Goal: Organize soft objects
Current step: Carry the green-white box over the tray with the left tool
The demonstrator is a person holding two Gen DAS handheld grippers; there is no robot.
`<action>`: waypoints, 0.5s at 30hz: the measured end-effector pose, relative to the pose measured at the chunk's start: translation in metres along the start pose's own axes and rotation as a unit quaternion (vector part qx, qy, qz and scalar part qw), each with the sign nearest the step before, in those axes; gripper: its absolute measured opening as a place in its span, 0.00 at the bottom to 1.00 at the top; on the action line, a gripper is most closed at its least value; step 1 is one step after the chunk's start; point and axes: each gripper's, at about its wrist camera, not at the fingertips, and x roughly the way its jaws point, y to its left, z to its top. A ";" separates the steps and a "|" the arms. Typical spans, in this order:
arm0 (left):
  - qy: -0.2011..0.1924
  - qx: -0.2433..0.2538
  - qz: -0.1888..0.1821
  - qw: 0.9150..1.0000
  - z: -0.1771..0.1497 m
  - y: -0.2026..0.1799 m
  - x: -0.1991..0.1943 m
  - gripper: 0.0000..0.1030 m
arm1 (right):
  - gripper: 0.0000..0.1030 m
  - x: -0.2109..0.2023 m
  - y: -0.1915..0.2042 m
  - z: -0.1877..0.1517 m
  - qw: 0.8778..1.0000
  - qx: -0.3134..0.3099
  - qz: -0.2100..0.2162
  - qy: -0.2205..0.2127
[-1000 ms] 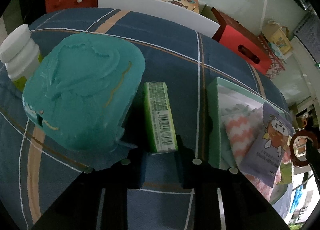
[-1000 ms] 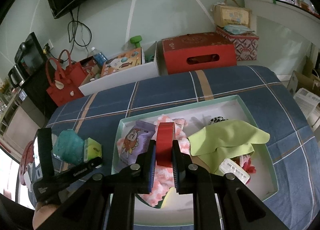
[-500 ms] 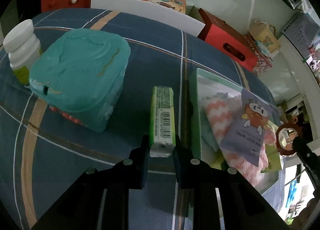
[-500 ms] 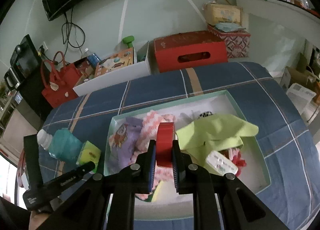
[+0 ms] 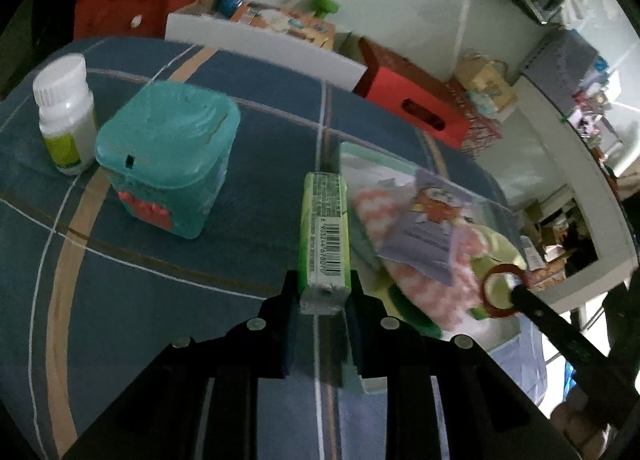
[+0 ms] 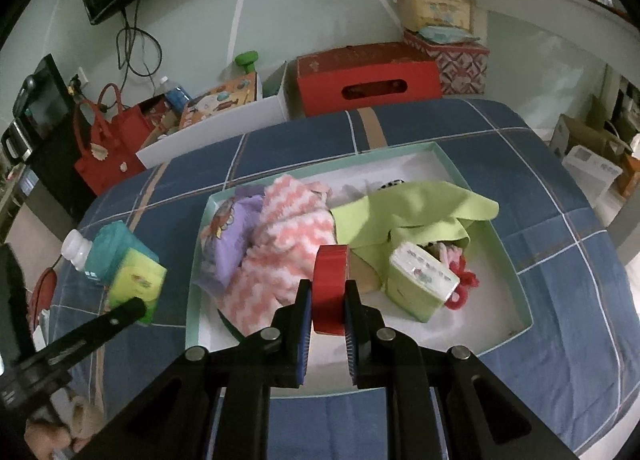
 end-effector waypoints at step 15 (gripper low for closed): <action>-0.020 0.085 -0.034 0.996 -0.005 -0.042 -0.021 0.22 | 0.15 0.016 -0.005 -0.004 1.000 0.004 -0.006 0.030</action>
